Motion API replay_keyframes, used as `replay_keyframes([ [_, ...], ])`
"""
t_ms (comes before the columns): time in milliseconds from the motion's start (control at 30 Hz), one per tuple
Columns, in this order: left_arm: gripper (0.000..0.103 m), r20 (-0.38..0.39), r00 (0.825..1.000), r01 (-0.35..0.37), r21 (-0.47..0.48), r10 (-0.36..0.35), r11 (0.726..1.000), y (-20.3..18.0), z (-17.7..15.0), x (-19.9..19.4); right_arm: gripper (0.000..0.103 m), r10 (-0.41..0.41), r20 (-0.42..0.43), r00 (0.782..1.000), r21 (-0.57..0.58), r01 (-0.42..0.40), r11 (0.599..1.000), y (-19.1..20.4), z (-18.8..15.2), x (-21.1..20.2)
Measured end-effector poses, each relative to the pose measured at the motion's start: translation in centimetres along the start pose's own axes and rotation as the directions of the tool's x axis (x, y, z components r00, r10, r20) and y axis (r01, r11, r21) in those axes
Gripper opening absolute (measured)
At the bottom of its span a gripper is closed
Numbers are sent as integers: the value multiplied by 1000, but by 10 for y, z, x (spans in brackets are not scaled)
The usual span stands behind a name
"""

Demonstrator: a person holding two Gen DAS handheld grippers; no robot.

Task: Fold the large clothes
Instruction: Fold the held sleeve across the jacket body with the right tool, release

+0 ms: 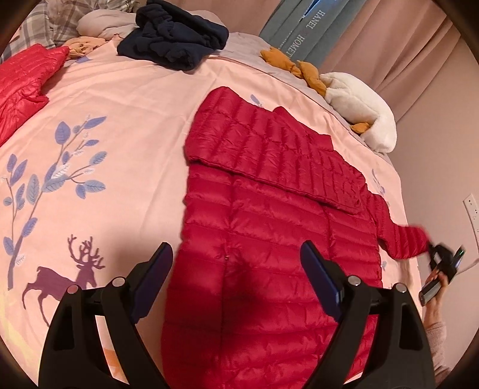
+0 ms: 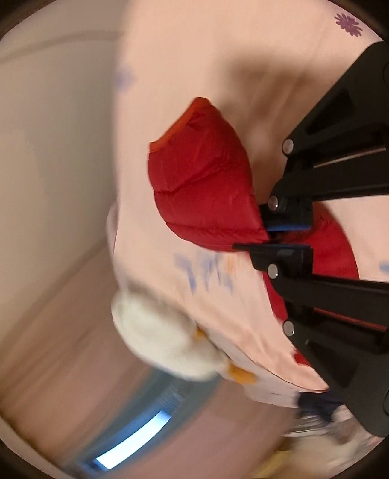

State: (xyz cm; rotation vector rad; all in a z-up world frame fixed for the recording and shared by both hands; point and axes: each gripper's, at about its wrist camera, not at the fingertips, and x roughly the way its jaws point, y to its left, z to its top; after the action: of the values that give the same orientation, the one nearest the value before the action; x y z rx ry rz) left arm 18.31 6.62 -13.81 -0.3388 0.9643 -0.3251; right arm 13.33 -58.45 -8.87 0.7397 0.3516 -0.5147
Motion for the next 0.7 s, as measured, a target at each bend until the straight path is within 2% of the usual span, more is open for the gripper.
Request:
replay_keyframes([
  [67, 87, -9, 1000, 29, -11, -29, 1000, -2, 0, 2, 6, 66, -2, 998, -126, -66, 990, 52, -2, -10],
  [167, 87, -21, 997, 78, -33, -79, 996, -6, 2, 5, 6, 163, -53, 985, -289, -171, 942, 126, -20, -21],
  [300, 87, -10, 991, 131, -42, -132, 990, -13, 9, 6, 8, 238, -188, 953, -466, -300, 832, 215, -74, -21],
  [333, 87, -8, 990, 141, -43, -141, 989, -14, 11, 6, 8, 244, -225, 943, -521, -328, 788, 240, -98, -19],
  [367, 87, -4, 988, 154, -48, -154, 987, -14, 14, 7, 10, 243, -243, 939, -555, -340, 759, 254, -113, -18],
  [433, 87, 4, 984, 176, -59, -176, 983, -13, 19, 9, 13, 219, -297, 929, -649, -364, 668, 285, -164, -18],
  [467, 87, 7, 984, 179, -64, -179, 982, -13, 21, 10, 15, 204, -313, 928, -676, -368, 638, 294, -181, -15],
  [500, 87, 7, 983, 184, -71, -184, 980, -11, 23, 11, 18, 187, -338, 923, -713, -380, 589, 305, -208, -10],
  [533, 87, 6, 981, 196, -78, -196, 978, -10, 25, 14, 22, 175, -354, 919, -733, -389, 558, 309, -228, -11],
  [600, 87, -2, 978, 205, -101, -206, 974, -6, 30, 22, 55, 122, -402, 908, -772, -407, 489, 317, -273, 4],
  [700, 87, -25, 980, 194, -104, -198, 975, -4, 39, 35, 57, 75, -461, 884, -788, -446, 425, 315, -308, 6],
])
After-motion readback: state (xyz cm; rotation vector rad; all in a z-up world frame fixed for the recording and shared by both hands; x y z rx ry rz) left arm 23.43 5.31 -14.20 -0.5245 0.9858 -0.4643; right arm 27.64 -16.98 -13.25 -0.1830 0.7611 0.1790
